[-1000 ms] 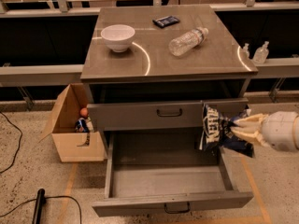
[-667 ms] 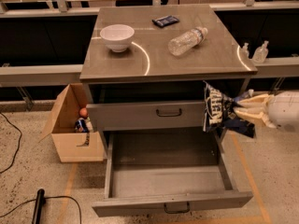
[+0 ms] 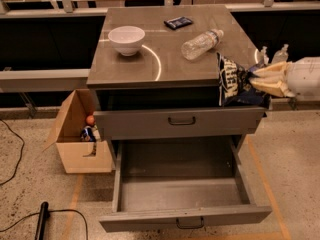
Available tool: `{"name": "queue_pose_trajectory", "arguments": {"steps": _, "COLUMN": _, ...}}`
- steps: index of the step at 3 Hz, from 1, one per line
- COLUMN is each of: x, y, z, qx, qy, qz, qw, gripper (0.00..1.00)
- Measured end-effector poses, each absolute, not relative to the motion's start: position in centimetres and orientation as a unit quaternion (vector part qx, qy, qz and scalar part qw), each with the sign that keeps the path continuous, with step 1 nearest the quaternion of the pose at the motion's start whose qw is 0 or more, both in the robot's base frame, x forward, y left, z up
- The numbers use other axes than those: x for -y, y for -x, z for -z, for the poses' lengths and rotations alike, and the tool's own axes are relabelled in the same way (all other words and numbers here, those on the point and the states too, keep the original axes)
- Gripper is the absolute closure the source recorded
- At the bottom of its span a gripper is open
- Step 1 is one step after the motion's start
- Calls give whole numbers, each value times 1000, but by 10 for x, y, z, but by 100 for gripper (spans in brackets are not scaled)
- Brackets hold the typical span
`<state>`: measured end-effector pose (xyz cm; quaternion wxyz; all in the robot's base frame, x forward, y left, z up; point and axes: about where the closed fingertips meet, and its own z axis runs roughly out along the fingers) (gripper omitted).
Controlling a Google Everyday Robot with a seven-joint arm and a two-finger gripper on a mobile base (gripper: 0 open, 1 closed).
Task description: Pick blue chip bag from middle drawer and place on counter
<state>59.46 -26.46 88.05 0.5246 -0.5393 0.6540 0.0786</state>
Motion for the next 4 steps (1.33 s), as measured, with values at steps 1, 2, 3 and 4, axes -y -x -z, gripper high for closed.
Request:
{"name": "queue_pose_trajectory", "arguments": {"steps": 1, "x": 268, "y": -630, "z": -918, "qx": -624, "qy": 558, "qz": -68, "qw": 543, "gripper": 100}}
{"name": "queue_pose_trajectory", "arguments": {"steps": 2, "x": 270, "y": -657, "z": -951, "qx": -598, "qy": 574, "qz": -52, "qw": 557, "gripper": 100}}
{"name": "queue_pose_trajectory", "arguments": {"steps": 3, "x": 270, "y": -671, "z": -969, "qx": -582, "qy": 583, "qz": -43, "qw": 565, "gripper": 100}}
{"name": "queue_pose_trajectory", "arguments": {"steps": 4, "x": 271, "y": -683, "z": -985, "qx": -569, "qy": 590, "qz": -36, "qw": 572, "gripper": 100}}
